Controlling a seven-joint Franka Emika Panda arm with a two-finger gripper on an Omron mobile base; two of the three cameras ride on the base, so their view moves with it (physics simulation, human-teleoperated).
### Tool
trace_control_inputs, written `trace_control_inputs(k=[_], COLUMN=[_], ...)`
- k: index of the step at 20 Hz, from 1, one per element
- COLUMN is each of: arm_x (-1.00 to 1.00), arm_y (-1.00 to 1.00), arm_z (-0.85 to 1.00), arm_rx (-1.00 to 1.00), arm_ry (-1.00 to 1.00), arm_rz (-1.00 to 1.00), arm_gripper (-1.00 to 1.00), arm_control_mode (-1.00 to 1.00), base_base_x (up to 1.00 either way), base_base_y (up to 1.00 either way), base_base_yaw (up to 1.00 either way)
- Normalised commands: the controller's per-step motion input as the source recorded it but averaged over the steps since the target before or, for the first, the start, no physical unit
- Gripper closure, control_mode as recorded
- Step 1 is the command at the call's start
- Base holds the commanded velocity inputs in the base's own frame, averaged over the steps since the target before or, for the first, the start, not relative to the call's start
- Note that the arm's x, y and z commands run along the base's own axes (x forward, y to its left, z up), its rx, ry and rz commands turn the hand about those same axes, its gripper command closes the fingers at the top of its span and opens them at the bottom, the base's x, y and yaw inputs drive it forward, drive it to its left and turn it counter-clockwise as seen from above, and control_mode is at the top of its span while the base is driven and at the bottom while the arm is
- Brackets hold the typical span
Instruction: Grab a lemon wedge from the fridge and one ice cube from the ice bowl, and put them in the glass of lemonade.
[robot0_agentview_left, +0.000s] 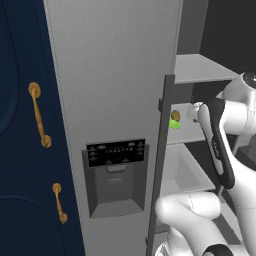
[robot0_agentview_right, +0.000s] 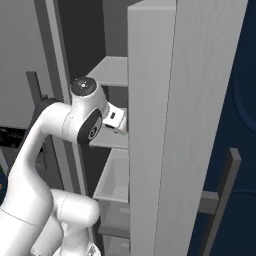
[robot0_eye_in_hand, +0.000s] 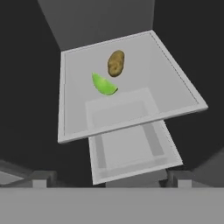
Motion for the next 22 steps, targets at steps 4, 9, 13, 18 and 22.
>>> trace_control_inputs(k=[4, 9, 13, 18, 22], arm_x=[0.24, 0.64, 1.0, 0.95, 0.62], arm_y=[0.0, -0.03, -0.01, -0.14, -0.1], arm_z=[-0.58, -0.01, -0.07, -0.4, -0.39], arm_rx=[0.0, -0.05, -0.11, -0.05, 0.0], arm_ry=[0.02, 0.0, 0.3, 0.2, -0.09], arm_rz=[0.06, 0.12, 0.17, 0.12, 0.04], arm_gripper=[-1.0, -1.0, -1.0, -1.0, -1.0], arm_control_mode=[-1.0, -1.0, -1.0, -1.0, -1.0], base_base_x=[0.0, 0.0, 0.0, 0.0, 0.0], base_base_y=[0.0, 0.0, 0.0, 0.0, 0.0], base_base_yaw=[0.0, 0.0, 0.0, 0.0, 0.0])
